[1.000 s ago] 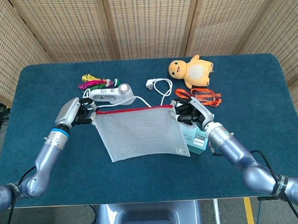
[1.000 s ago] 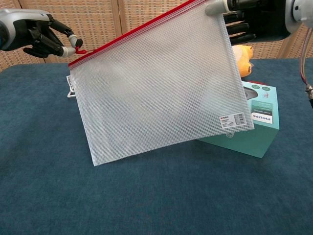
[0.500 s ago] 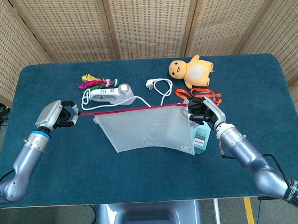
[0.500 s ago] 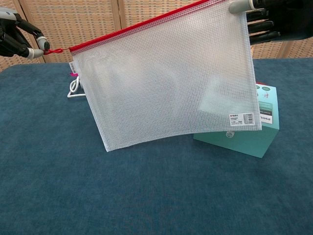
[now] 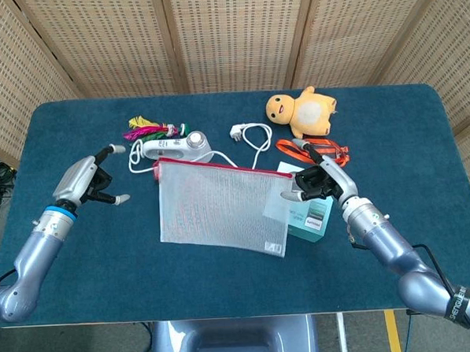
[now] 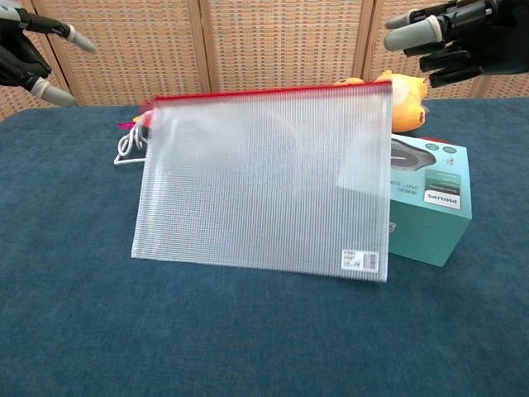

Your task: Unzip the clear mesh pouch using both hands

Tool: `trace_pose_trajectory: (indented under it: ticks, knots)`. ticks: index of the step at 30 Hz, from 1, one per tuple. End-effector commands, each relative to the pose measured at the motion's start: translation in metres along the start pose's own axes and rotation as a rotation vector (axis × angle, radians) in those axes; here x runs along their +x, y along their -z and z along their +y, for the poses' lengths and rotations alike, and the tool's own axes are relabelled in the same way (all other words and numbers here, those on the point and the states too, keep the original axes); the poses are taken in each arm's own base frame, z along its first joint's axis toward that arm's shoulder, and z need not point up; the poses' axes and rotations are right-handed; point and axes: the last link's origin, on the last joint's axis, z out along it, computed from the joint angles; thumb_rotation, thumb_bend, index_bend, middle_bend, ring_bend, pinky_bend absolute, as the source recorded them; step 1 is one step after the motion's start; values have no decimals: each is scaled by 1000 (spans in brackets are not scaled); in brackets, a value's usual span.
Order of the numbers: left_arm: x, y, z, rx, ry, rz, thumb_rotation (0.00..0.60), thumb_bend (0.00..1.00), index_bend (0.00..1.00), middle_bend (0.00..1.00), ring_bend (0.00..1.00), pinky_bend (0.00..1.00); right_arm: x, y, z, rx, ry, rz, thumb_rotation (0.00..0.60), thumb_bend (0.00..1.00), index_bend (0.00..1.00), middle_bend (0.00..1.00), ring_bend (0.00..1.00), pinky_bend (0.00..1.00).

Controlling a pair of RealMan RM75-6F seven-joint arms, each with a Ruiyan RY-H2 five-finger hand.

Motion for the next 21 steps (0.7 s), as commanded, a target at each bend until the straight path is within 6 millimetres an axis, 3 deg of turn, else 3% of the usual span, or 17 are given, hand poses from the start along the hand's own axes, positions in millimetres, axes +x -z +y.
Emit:
trace_pose_trajectory:
  ticks: [1, 4, 6, 8, 9, 10, 11, 12, 15, 16, 18, 21]
  knots:
    - [5, 4, -1, -12, -4, 21, 600, 0, 0, 961, 920, 956, 1, 2, 1, -1, 35, 13, 600, 0, 0, 880, 934, 1000]
    - [15, 17, -3, -39, -86, 61, 600, 0, 0, 926, 884, 929, 10, 15, 6, 18, 178, 47, 600, 0, 0, 876, 932, 1000]
    - [19, 28, -7, -48, -161, 91, 600, 0, 0, 837, 806, 868, 15, 25, 11, 46, 295, 78, 600, 0, 1, 846, 916, 1000]
    - [21, 39, -13, -51, -232, 124, 600, 0, 0, 562, 584, 670, 21, 34, 17, 80, 428, 112, 600, 0, 18, 784, 867, 997]
    - [22, 45, -17, -48, -277, 144, 600, 0, 0, 370, 415, 522, 25, 39, 21, 97, 510, 134, 600, 0, 35, 717, 808, 959]
    - [23, 50, -20, -45, -308, 158, 600, 0, 0, 243, 296, 415, 27, 43, 24, 109, 566, 148, 600, 0, 47, 658, 750, 904]
    - [23, 56, -24, -38, -351, 182, 600, 0, 0, 102, 140, 265, 31, 49, 28, 124, 652, 167, 600, 0, 59, 551, 634, 774]
    - [23, 63, -29, -30, -390, 206, 600, 0, 0, 24, 44, 142, 36, 55, 34, 133, 737, 183, 600, 0, 64, 428, 483, 594]
    - [21, 85, -43, 8, -463, 263, 600, 0, 0, 0, 0, 2, 51, 75, 49, 149, 968, 230, 600, 0, 66, 163, 141, 166]
    - [20, 91, -46, 16, -474, 272, 600, 0, 0, 0, 0, 0, 55, 79, 52, 153, 1016, 243, 600, 0, 66, 118, 91, 100]
    - [17, 107, -57, 42, -508, 301, 600, 0, 0, 0, 0, 0, 66, 92, 60, 158, 1165, 285, 600, 0, 62, 24, 7, 3]
    - [12, 132, -71, 83, -580, 324, 600, 0, 0, 0, 0, 0, 81, 110, 71, 151, 1341, 352, 600, 0, 41, 0, 0, 0]
